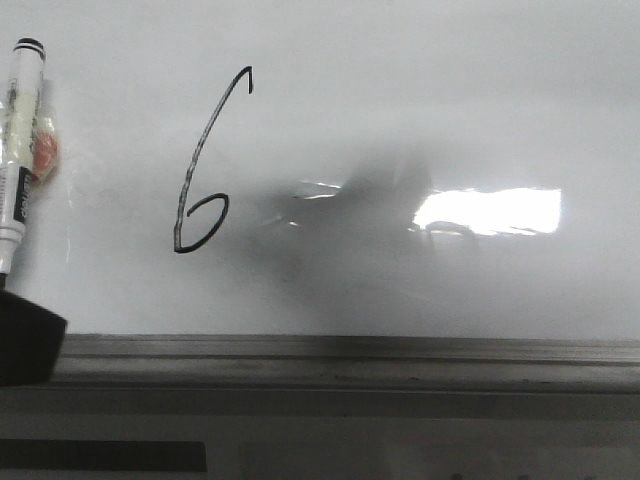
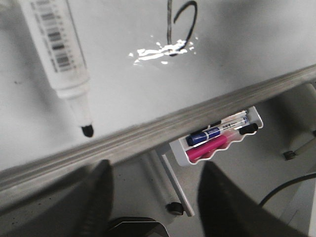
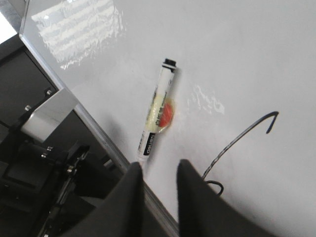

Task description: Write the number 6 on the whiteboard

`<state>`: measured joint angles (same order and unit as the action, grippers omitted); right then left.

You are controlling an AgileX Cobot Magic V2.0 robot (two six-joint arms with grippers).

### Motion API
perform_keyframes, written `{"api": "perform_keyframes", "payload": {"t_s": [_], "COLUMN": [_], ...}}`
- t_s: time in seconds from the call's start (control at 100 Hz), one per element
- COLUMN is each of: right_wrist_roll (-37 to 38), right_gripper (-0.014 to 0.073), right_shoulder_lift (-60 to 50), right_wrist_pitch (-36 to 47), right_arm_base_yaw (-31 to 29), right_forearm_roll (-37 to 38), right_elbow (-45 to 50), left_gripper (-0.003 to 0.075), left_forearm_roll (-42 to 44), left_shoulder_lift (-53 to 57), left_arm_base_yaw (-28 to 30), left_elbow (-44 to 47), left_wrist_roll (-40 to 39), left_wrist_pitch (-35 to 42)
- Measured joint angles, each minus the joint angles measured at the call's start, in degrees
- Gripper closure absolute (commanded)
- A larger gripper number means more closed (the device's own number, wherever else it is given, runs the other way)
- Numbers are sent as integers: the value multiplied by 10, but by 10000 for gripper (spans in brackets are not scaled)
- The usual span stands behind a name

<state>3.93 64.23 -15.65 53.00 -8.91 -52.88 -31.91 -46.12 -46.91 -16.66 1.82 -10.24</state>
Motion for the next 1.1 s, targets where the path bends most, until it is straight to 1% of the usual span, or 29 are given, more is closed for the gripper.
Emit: {"api": "perform_keyframes", "payload": {"t_s": [0.03, 0.04, 0.18, 0.33, 0.54, 0.74, 0.83, 0.91, 1.0, 1.1], "right_wrist_roll": [0, 0, 0, 0, 0, 0, 0, 0, 0, 0], "right_gripper": [660, 659, 657, 657, 657, 657, 657, 657, 657, 657], "right_shoulder_lift": [-8, -10, -64, -140, -282, -435, -500, -551, -589, -618], "right_wrist_pitch": [0, 0, 3, 26, 86, 108, 108, 108, 108, 108], "right_arm_base_yaw": [0, 0, 0, 0, 0, 0, 0, 0, 0, 0], "right_forearm_roll": [4, 5, 27, 61, 123, 156, 168, 173, 176, 177], "right_elbow": [0, 0, 21, 70, 175, 284, 328, 360, 387, 406], "left_gripper": [736, 741, 741, 741, 741, 741, 741, 741, 741, 741], "left_forearm_roll": [0, 0, 0, 2, 27, 83, 95, 95, 93, 92], "left_shoulder_lift": [11, 17, 87, 174, 323, 453, 465, 465, 465, 465], "left_arm_base_yaw": [0, 0, 0, 0, 0, 0, 0, 0, 0, 0], "left_elbow": [0, 0, 1, 1, 1, 8, 19, 24, 25, 25], "left_wrist_roll": [0, 0, 8, 26, 87, 101, 102, 102, 102, 102], "left_wrist_pitch": [-4, -6, -12, -14, -15, -21, -31, -56, -76, -82]}}
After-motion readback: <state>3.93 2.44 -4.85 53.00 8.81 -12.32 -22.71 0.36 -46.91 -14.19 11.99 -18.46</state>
